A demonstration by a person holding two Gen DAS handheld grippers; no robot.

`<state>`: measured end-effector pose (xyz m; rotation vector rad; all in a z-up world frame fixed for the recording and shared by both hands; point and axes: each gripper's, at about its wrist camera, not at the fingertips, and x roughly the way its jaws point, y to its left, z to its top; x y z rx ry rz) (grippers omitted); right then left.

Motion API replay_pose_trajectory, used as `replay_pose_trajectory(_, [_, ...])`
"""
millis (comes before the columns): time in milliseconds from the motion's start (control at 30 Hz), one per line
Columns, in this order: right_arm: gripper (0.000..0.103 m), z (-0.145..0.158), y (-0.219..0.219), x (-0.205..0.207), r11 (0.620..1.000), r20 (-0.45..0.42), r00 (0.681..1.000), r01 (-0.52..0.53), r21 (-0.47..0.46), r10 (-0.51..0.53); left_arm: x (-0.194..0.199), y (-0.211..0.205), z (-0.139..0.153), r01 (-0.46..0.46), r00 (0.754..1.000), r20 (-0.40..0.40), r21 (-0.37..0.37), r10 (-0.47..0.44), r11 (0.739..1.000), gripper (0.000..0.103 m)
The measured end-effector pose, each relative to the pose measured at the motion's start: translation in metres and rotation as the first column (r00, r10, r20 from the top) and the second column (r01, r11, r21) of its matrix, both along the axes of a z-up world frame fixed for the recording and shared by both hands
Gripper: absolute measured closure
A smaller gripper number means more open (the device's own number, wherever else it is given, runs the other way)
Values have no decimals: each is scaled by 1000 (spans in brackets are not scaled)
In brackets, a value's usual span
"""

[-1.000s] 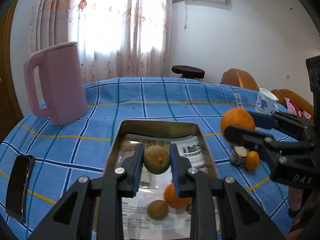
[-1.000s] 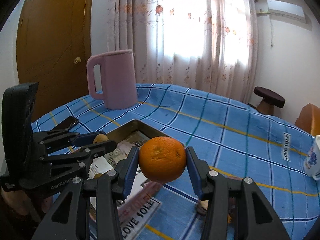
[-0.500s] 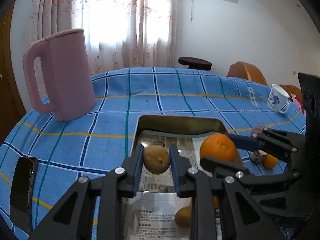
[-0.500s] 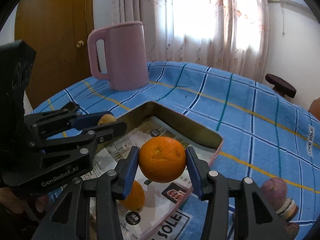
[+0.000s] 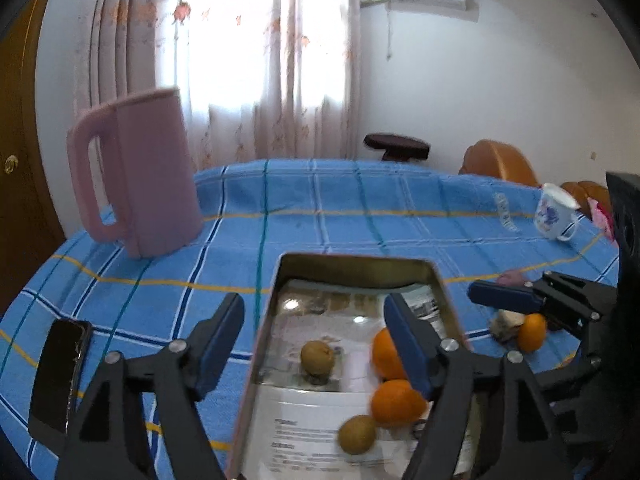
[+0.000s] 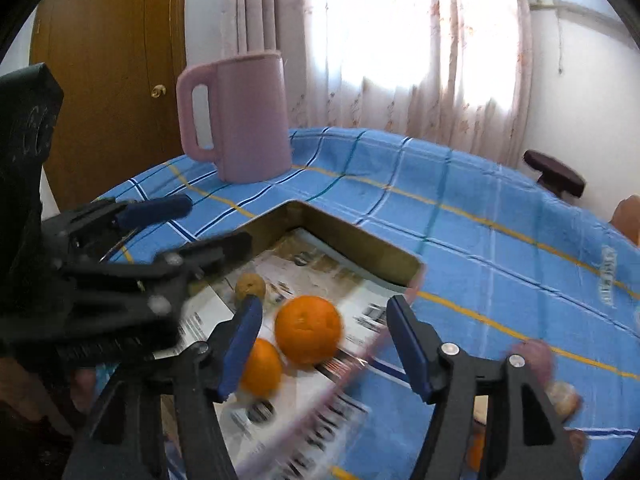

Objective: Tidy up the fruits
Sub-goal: 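Open both tools to release the fruits into the tin box, then grasp a dark brown round fruit with the right tool while the left tool grasps an orange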

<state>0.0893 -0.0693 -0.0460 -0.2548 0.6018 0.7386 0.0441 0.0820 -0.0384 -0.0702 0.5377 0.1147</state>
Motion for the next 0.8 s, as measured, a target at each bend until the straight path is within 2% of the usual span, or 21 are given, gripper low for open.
replay_pose_trajectory(67, [37, 5, -27, -4, 998, 20, 998, 60, -2, -60, -4, -12, 5, 13, 1000, 27, 1, -13, 1000, 14])
replay_pose_trajectory(200, [37, 11, -87, -6, 980, 43, 980, 197, -15, -196, -7, -49, 8, 103, 993, 57, -8, -102, 995, 13])
replay_pose_trajectory(333, [37, 8, -139, 0, 937, 48, 939, 344, -57, -341, -3, -90, 2, 198, 979, 47, 4, -198, 980, 12])
replay_pose_trajectory(533, [37, -9, -167, 11, 916, -21, 918, 392, -88, -395, 5, -118, -12, 244, 969, 18, 40, -245, 969, 12])
replay_pose_trajectory(800, [37, -30, -160, 21, 926, -93, 925, 355, -130, -368, 27, -92, -13, 146, 988, 25, 116, -150, 982, 12])
